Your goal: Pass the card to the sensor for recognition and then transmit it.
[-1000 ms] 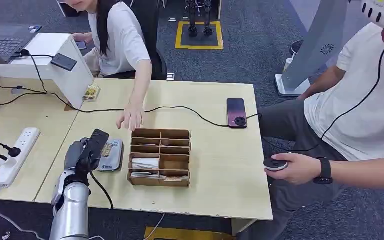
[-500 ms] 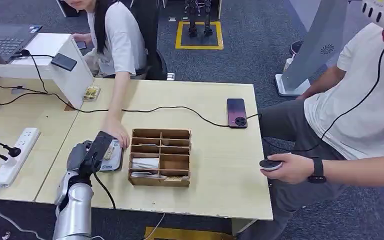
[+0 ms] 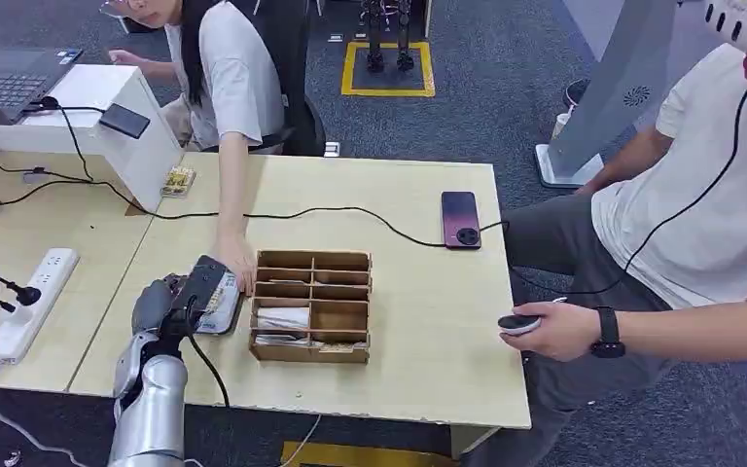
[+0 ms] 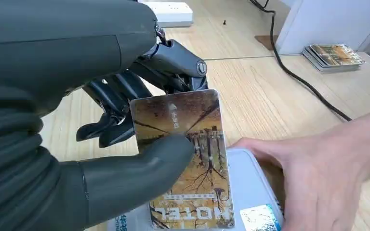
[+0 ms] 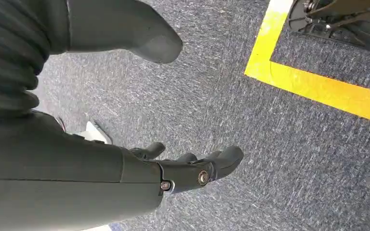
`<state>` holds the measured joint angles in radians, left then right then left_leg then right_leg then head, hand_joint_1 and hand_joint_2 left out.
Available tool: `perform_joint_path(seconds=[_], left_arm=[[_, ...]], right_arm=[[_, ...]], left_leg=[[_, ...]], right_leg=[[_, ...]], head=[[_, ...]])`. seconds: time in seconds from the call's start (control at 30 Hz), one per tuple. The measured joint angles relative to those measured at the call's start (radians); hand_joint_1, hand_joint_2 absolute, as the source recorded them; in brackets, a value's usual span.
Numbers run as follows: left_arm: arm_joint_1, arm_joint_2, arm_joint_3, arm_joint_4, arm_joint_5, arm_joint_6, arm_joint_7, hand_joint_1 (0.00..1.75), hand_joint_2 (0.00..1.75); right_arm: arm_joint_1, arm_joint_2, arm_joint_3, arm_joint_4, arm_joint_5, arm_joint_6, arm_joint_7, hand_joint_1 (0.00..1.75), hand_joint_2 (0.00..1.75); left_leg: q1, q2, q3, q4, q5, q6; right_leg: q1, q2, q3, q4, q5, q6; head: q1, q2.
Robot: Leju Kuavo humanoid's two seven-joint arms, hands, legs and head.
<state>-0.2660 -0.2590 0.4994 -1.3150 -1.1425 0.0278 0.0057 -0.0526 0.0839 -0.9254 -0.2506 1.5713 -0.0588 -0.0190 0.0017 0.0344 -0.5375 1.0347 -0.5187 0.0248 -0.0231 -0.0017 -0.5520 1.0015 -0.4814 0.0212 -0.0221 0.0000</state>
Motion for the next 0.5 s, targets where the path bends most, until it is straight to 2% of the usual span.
perform_joint_path(seconds=[0.2,0.5], left_arm=[[-0.008,0.0,0.01,0.019,-0.049,0.028,-0.001,1.75,1.75],[-0.016,-0.005,0.031,0.031,-0.066,0.041,-0.011,1.75,1.75]], right_arm=[[0.0,0.003,0.011,0.0,0.0,-0.006,-0.009,0.0,1.75],[0.0,0.006,0.02,0.0,0.0,-0.009,-0.011,0.0,1.75]], left_leg=[[0.0,0.0,0.0,0.0,0.0,0.0],[0.0,0.0,0.0,0.0,0.0,0.0]], right_leg=[[0.0,0.0,0.0,0.0,0.0,0.0],[0.0,0.0,0.0,0.0,0.0,0.0]], head=[[0.0,0.0],[0.0,0.0]])
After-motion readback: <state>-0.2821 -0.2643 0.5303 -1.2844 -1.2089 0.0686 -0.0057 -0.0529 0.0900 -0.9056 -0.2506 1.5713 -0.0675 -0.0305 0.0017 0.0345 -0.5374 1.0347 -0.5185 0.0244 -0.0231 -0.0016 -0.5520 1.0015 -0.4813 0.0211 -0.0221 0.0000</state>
